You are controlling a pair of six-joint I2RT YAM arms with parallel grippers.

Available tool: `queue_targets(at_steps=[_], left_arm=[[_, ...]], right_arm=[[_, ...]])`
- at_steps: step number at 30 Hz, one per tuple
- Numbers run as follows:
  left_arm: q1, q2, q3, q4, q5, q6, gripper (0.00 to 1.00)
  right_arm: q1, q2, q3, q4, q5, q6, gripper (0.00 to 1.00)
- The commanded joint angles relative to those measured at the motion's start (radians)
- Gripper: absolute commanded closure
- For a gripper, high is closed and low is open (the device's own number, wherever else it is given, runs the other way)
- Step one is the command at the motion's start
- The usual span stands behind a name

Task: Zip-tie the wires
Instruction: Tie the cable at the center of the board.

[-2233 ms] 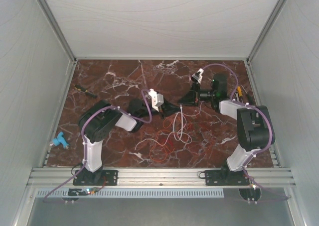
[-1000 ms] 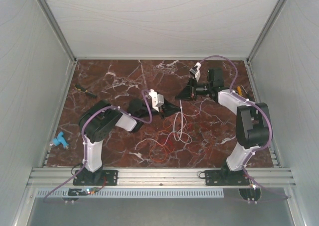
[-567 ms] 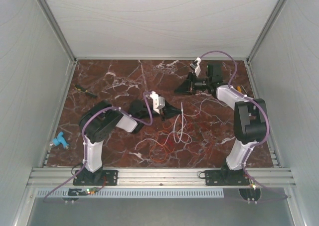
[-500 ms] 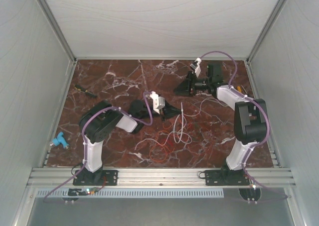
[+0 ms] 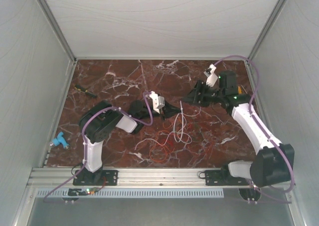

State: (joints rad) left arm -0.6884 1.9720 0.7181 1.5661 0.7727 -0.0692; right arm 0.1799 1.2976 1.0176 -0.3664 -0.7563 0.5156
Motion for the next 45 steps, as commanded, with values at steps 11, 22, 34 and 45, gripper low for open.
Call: queue_targets(at_steps=[11, 22, 34, 45], left_arm=[[-0.006, 0.012, -0.003, 0.264, -0.021, 0.035, 1.0], [-0.007, 0.025, -0.006, 0.264, -0.023, 0.031, 1.0], [-0.007, 0.029, 0.003, 0.264, -0.021, 0.025, 1.0], [-0.01, 0.032, 0.011, 0.264, -0.021, 0.023, 1.0]], right_arm=[[0.293, 0.016, 0.065, -0.213, 0.556, -0.136, 0.67], [0.309, 0.015, 0.16, -0.244, 0.577, -0.186, 0.59], [0.31, 0.056, 0.129, -0.236, 0.549, -0.176, 0.7], [0.311, 0.079, 0.122, -0.227, 0.545, -0.184, 0.78]])
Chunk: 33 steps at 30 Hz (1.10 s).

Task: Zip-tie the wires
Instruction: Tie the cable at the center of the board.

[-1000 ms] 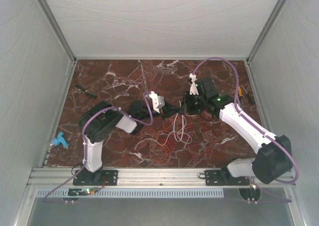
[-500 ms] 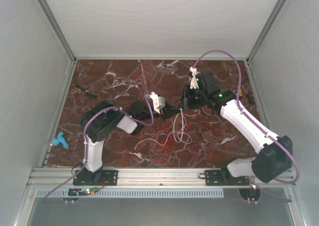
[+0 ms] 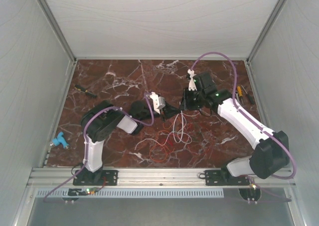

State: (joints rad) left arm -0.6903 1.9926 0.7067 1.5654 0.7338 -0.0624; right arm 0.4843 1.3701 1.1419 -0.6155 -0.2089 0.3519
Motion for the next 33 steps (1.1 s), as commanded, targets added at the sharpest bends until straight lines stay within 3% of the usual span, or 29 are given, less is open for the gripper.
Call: queue_targets(at_steps=[1, 5, 11, 15, 25, 26, 27, 28, 33], left_arm=[[-0.008, 0.012, 0.022, 0.264, 0.017, 0.016, 1.0], [-0.008, 0.012, 0.022, 0.265, 0.016, 0.019, 1.0], [-0.01, 0.017, 0.027, 0.265, 0.012, 0.019, 1.0], [-0.012, 0.02, 0.03, 0.265, 0.004, 0.019, 1.0], [-0.012, -0.034, -0.03, 0.265, -0.051, -0.016, 0.54], [-0.01, -0.039, -0.039, 0.265, -0.051, -0.02, 0.47], [-0.009, -0.045, -0.047, 0.265, -0.054, -0.021, 0.11], [-0.008, -0.049, -0.057, 0.265, -0.065, -0.02, 0.02], [0.005, -0.084, -0.104, 0.265, -0.131, -0.036, 0.0]], right_arm=[[0.006, 0.008, -0.006, 0.022, -0.005, -0.02, 0.79], [0.012, 0.002, -0.027, 0.025, -0.008, -0.021, 0.81], [0.015, 0.002, -0.037, 0.025, -0.005, -0.026, 1.0], [0.016, -0.005, -0.036, 0.018, -0.003, -0.031, 1.0], [0.015, -0.045, -0.079, 0.053, 0.024, -0.042, 1.0], [0.015, -0.049, -0.084, 0.059, 0.025, -0.041, 1.0], [0.015, -0.054, -0.091, 0.065, 0.024, -0.039, 1.0], [0.015, -0.059, -0.097, 0.07, 0.025, -0.037, 1.0], [0.016, -0.086, -0.118, 0.094, 0.035, -0.029, 1.0]])
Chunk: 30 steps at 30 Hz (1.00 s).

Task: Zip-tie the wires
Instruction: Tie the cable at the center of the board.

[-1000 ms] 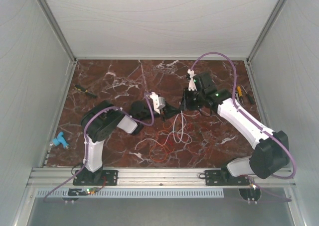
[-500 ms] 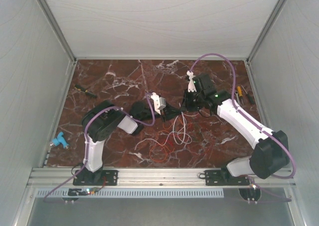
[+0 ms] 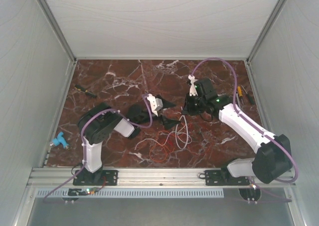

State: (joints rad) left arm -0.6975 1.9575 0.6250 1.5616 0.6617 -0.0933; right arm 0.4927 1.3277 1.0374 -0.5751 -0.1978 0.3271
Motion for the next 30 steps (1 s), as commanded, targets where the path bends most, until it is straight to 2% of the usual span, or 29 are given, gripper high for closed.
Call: queue_targets(at_steps=[1, 9, 14, 16, 18, 20, 21, 24, 27, 30], left_arm=[[0.016, -0.057, -0.034, 0.268, -0.08, -0.01, 0.0], [0.046, -0.159, -0.13, 0.259, -0.33, -0.17, 0.0], [0.047, -0.288, -0.189, 0.135, -0.442, -0.23, 0.0], [0.052, -0.364, -0.19, -0.01, -0.516, -0.308, 0.0], [0.061, -0.455, -0.126, -0.386, -0.529, -0.348, 0.0], [0.061, -0.513, -0.012, -0.748, -0.525, -0.334, 0.0], [0.061, -0.529, 0.025, -0.842, -0.513, -0.316, 0.0], [0.072, -0.588, -0.011, -0.843, -0.475, -0.373, 0.0], [0.126, -0.622, -0.076, -0.828, -0.411, -0.564, 0.0], [0.238, -0.586, -0.063, -0.871, -0.143, -0.697, 0.0]], right_arm=[[0.007, -0.046, -0.017, 0.061, 0.023, -0.004, 1.0], [0.007, -0.033, -0.01, 0.111, 0.054, -0.008, 1.0], [0.007, -0.003, 0.012, 0.143, 0.045, -0.031, 1.0], [0.007, 0.007, 0.013, 0.155, 0.027, -0.04, 1.0], [0.007, 0.007, 0.011, 0.164, 0.014, -0.048, 1.0], [0.006, 0.003, 0.011, 0.151, -0.001, -0.061, 1.0], [0.006, -0.001, 0.01, 0.143, -0.013, -0.07, 1.0], [0.007, -0.033, -0.014, 0.127, -0.048, -0.095, 1.0], [0.006, -0.077, -0.052, 0.137, -0.086, -0.113, 1.0], [0.008, -0.097, -0.08, 0.153, -0.091, -0.12, 1.0]])
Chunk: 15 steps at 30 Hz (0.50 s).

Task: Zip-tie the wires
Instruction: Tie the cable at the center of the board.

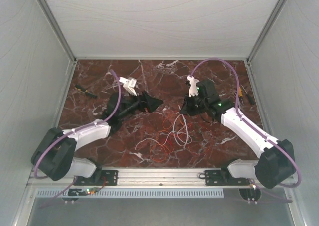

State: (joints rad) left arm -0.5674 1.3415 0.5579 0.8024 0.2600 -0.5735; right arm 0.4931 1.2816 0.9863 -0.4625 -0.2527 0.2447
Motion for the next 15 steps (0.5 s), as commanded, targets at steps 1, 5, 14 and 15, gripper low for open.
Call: queue_targets(at_steps=[1, 5, 14, 15], left_arm=[[0.133, 0.056, 0.032, -0.149, 0.333, -0.237, 0.0], [0.147, 0.135, 0.176, -0.398, 0.384, -0.253, 0.04], [0.129, 0.286, 0.402, -0.666, 0.342, -0.359, 0.33], [0.122, 0.304, 0.422, -0.687, 0.336, -0.37, 0.35]], right_arm=[[0.008, -0.053, -0.036, 0.049, -0.032, -0.038, 1.0], [0.01, -0.051, -0.058, 0.099, 0.005, -0.029, 1.0], [0.027, 0.01, -0.049, 0.15, 0.051, 0.011, 1.0], [0.027, 0.012, -0.053, 0.156, 0.05, 0.012, 1.0]])
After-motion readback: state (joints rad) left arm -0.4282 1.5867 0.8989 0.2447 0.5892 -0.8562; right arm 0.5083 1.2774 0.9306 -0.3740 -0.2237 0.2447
